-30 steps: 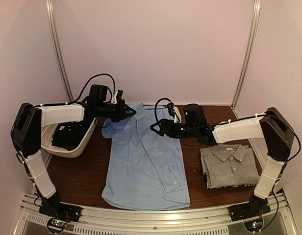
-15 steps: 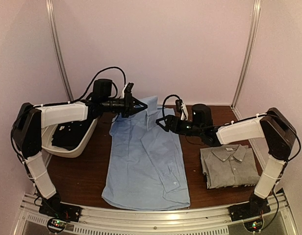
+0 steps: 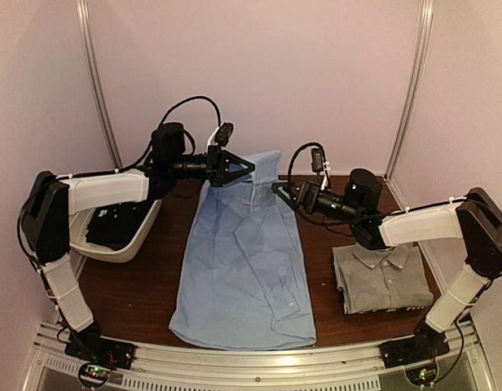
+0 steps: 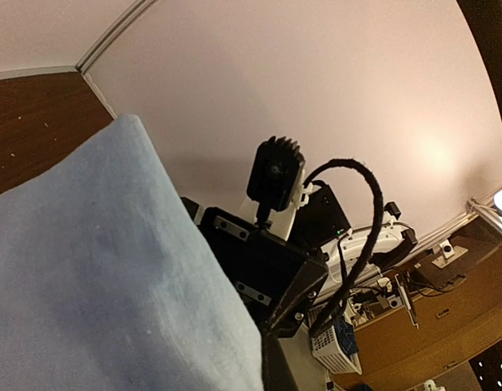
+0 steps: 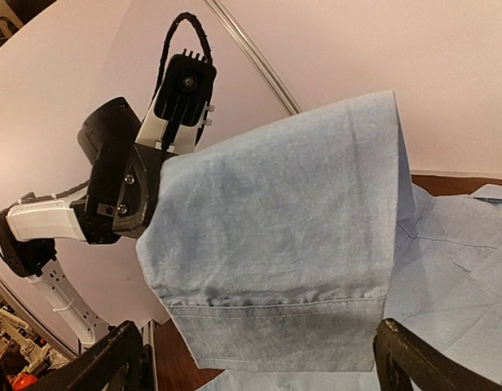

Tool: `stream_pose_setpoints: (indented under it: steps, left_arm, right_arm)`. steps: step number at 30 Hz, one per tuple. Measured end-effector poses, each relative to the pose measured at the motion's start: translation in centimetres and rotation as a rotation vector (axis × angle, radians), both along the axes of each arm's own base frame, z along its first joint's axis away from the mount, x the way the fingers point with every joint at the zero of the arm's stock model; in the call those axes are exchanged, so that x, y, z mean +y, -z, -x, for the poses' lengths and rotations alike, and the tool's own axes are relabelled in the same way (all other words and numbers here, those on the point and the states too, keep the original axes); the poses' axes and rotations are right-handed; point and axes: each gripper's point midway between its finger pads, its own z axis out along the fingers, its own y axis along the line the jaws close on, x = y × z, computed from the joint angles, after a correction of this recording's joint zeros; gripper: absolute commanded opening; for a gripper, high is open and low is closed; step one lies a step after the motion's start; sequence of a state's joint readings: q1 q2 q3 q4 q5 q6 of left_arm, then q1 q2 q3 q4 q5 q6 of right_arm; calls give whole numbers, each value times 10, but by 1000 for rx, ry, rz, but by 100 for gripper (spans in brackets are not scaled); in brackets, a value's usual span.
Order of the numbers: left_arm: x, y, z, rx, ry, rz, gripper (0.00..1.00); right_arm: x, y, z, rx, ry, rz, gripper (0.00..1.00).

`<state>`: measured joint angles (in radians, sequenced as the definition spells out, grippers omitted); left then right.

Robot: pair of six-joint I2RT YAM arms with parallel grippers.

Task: Fold and stack the long sleeve shirts
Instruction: Pass from the left arm to the right

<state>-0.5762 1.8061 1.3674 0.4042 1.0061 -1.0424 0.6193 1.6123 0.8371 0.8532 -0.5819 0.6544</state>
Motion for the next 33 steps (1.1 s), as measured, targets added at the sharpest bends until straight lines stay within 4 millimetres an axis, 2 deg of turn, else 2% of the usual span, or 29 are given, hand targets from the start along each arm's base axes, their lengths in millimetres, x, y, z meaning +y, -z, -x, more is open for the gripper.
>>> stream_pose_setpoints:
  steps: [6, 14, 18, 21, 25, 33]
  left_arm:
    - [1, -8, 10, -26, 55, 37, 0]
    - [2, -18, 18, -43, 92, 79, 0]
    - [2, -21, 19, -49, 101, 91, 0]
    - [2, -19, 18, -49, 102, 93, 0]
    - [0, -12, 15, -36, 101, 87, 0]
    - [-3, 0, 9, -3, 100, 81, 0]
  right_arm:
    - [1, -8, 3, -41, -54, -46, 100]
    - [6, 19, -7, 14, -110, -106, 100]
    - [5, 23, -12, 33, -135, -161, 100]
    - [7, 18, -10, 29, -169, -213, 100]
    - [14, 10, -3, 35, -231, -294, 100]
    - [35, 21, 18, 183, -324, -345, 100]
